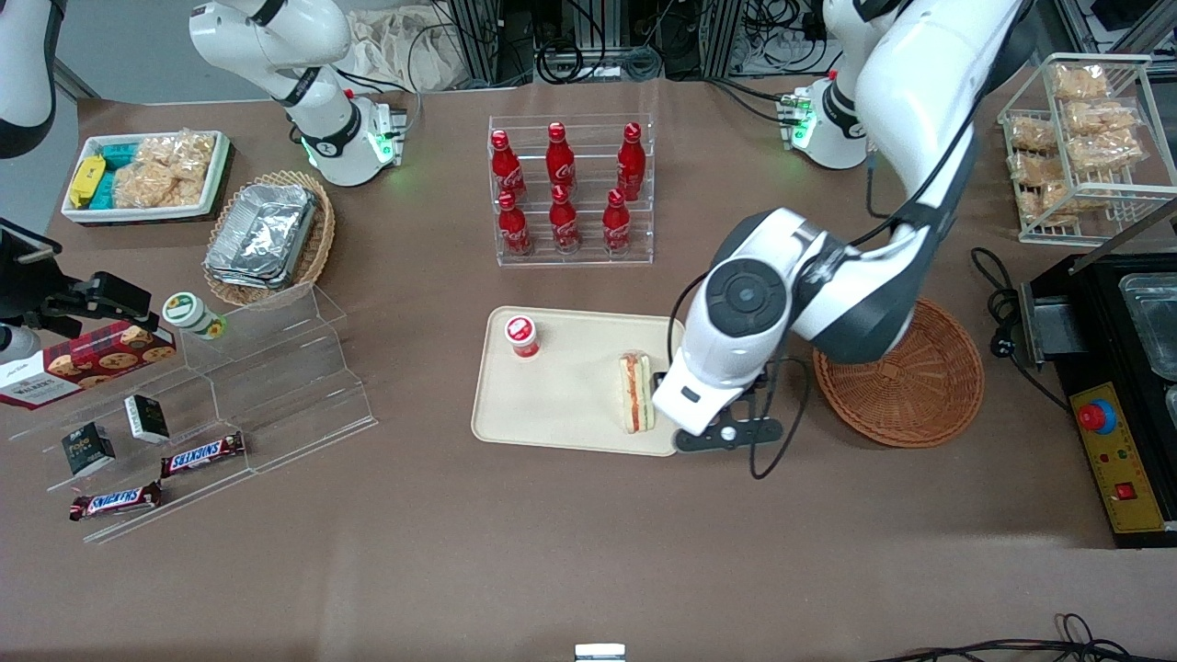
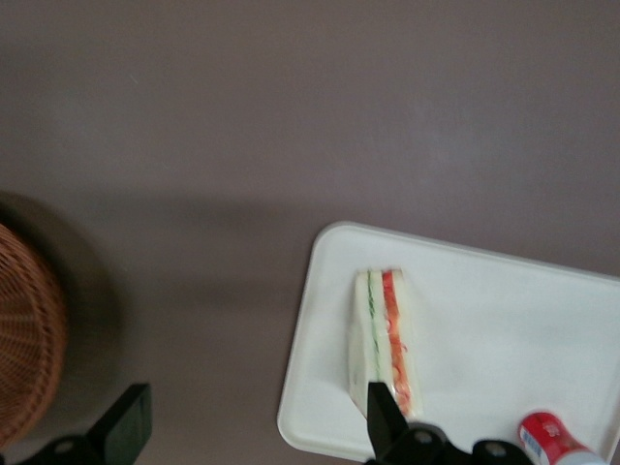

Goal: Place sandwich from basket to tray

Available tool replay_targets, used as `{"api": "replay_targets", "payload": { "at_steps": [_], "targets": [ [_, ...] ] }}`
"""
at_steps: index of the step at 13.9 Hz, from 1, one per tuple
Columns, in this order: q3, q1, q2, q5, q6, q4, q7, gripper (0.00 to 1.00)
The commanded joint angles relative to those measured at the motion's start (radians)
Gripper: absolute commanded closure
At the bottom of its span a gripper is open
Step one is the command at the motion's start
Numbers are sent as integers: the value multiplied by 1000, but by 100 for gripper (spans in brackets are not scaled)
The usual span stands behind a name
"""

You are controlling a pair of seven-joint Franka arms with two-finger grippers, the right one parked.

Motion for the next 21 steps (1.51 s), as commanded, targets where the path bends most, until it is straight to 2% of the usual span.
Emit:
{"api": "replay_targets", "payload": {
  "at_steps": [1,4,6,10,12,13,14,16,19,21],
  "targets": [
    [-3,47,-75,7,-57,-15,57,0],
    [-6,115,-135,0,-149,-15,143,0],
    [-6,162,-175,-52,-183,-15,203,0],
    [-9,259,-230,-66,-203,-79,274,0],
    [-5,296,-257,-111,-209,-93,335,0],
    [17,300,-281,-128,-207,-105,385,0],
    [82,293,-298,-158,-207,-114,430,0],
    [175,291,-318,-244,-226,-114,504,0],
    [332,229,-359,-260,-269,-122,654,0],
    [415,170,-422,-272,-272,-186,696,0]
  ]
}}
